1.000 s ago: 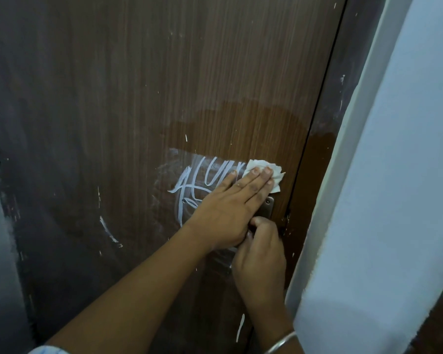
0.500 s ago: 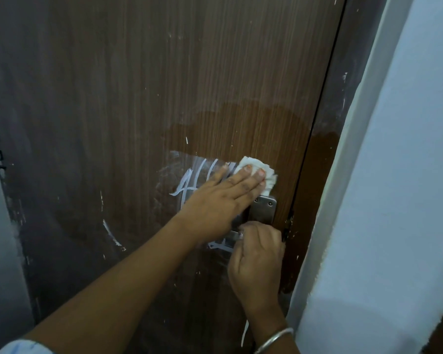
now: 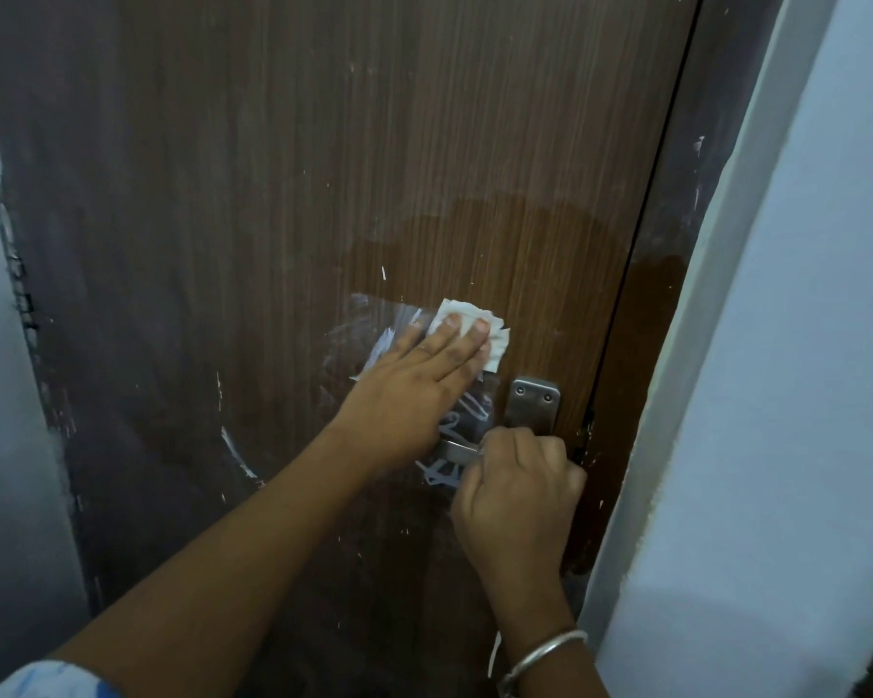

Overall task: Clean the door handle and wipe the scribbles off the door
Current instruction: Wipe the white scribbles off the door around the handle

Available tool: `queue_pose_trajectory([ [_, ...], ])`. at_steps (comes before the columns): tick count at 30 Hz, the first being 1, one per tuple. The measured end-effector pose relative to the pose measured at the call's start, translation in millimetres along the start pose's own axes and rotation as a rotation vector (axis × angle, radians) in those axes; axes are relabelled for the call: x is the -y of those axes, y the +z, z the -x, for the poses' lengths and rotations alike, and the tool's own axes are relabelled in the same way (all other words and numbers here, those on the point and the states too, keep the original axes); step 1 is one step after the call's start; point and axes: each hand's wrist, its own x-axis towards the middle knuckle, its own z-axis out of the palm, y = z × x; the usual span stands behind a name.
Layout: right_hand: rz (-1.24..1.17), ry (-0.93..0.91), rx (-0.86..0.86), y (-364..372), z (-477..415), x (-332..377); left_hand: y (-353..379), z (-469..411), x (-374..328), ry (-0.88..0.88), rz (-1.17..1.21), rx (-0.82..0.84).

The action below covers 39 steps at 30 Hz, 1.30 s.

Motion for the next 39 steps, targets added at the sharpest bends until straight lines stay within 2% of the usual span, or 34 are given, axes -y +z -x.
queue_pose_trajectory([
  [4, 0.107, -0.006, 0.051, -1.7, -0.9, 6.2, 2.2, -5.2, -8.7, 0.123, -0.011, 0.018],
  [6, 0.133, -0.030, 0.069, -2.0, -1.0, 4.5, 3.0, -4.0, -2.0, 0.117, -0.012, 0.022],
  [10, 0.140, -0.048, 0.050, -1.2, -2.6, 3.7, 5.7, 11.5, 20.1, -0.123, 0.066, 0.053],
  [12, 0.123, -0.038, 0.031, 0.6, -2.0, 5.6, 4.5, 17.0, 21.3, -0.187, 0.113, 0.053],
  [18, 0.134, -0.034, -0.002, 3.7, 0.2, 4.8, 6.4, 9.7, 10.8, 0.006, 0.088, 0.057],
  [21, 0.139, -0.040, -0.006, 4.2, 1.0, 3.4, 7.5, 16.2, 25.7, -0.090, 0.117, 0.063],
  [25, 0.138, -0.025, 0.001, 5.1, 0.3, 4.6, 6.6, 22.3, 32.0, -0.289, 0.352, 0.011],
  [28, 0.128, -0.018, -0.019, 6.5, 0.7, 4.5, 6.7, 19.2, 19.7, -0.256, 0.420, -0.010],
  [30, 0.132, -0.021, -0.020, 7.3, 0.7, 3.7, 10.4, 19.3, 16.5, -0.162, 0.333, 0.020],
  [32, 0.140, -0.028, -0.016, 8.0, 0.6, 3.1, 12.1, 20.4, 24.4, -0.143, 0.292, 0.024],
  [36, 0.140, -0.038, -0.014, 7.9, 0.5, 2.8, 7.8, 21.4, 39.5, -0.345, 0.540, -0.082],
  [39, 0.139, -0.042, -0.023, 8.1, 0.3, 3.1, 10.0, 19.5, 35.7, -0.378, 0.642, -0.117],
])
